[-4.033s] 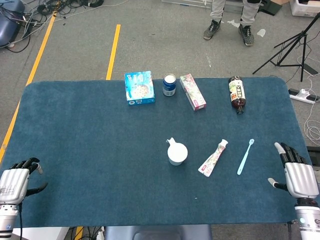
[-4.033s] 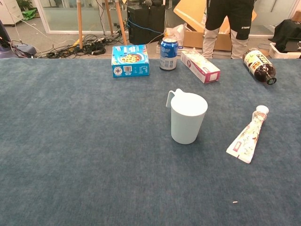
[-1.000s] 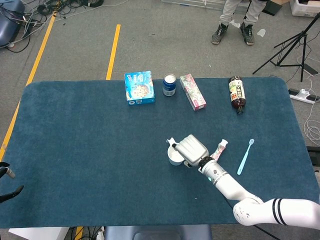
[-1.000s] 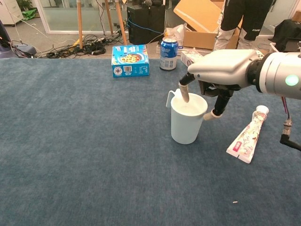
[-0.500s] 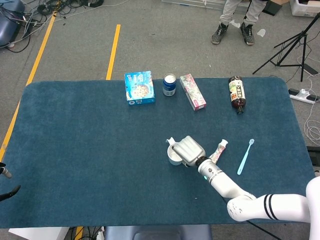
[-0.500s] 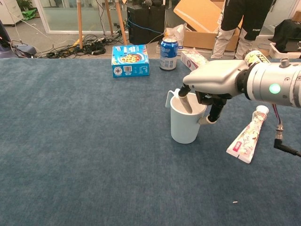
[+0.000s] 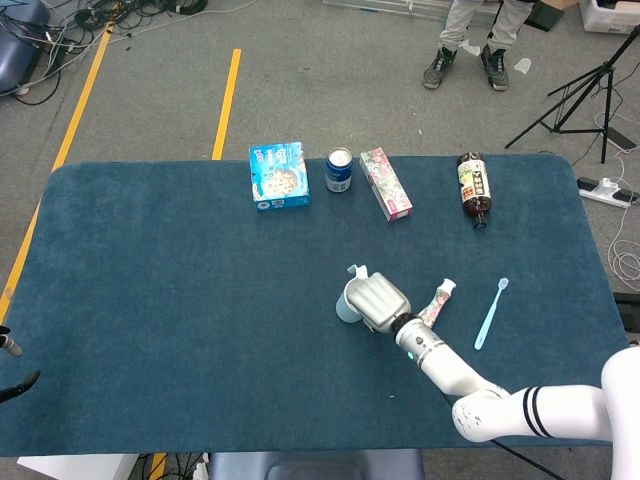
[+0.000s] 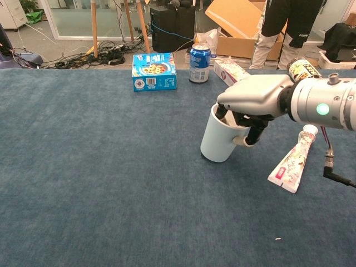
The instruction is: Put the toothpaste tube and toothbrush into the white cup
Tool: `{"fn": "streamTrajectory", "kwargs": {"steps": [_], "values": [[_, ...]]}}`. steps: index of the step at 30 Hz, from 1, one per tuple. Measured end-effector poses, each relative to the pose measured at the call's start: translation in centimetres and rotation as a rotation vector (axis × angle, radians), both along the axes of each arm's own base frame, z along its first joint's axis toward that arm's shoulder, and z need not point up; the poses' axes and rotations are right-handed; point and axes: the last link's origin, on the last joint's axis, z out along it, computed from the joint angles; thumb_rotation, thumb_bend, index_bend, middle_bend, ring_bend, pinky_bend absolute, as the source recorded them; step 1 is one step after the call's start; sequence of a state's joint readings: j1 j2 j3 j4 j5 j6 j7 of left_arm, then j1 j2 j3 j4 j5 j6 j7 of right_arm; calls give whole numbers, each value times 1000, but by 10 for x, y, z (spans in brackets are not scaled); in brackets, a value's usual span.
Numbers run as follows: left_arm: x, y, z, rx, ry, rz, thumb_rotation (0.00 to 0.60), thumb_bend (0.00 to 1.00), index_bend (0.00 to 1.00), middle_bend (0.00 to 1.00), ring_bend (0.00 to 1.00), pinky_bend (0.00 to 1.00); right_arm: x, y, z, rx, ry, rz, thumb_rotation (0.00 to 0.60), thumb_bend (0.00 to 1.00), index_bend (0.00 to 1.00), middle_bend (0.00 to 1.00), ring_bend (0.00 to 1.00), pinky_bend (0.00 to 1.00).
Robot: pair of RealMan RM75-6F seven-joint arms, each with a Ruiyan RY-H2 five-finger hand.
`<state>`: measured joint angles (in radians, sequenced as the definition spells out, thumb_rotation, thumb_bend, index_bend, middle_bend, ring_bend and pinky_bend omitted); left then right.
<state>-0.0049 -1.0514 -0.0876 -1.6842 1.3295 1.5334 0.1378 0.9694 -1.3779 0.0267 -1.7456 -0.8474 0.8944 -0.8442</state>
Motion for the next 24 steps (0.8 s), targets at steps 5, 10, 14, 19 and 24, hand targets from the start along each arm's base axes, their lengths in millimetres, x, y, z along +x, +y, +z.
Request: {"fn": "streamTrajectory", "kwargs": {"steps": [5,10,14,19,24], "values": [[-1,0,0,-2,1,5,600,106,534,326,359,409,0,0,7,-19,1,2,600,308,631,1000,1000,1000],[-2,0,0,-2,3,9,600,106,534,326,359,409,1,4,18,-43,7,10,600,312,639,1000,1000,1000],[-2,0,0,-2,5,12,600,106,534,326,359,409,0,9,27,-63,24,18,600,313,645,1000,1000,1000],[-3,1,-1,-4,8,17,600,105,534,326,359,409,-2,19,37,-72,56,25,600,313,645,1000,1000,1000],[-4,1,-1,-2,10,21,600,106,534,326,359,409,-4,37,44,-52,76,37,600,313,645,1000,1000,1000]]}}
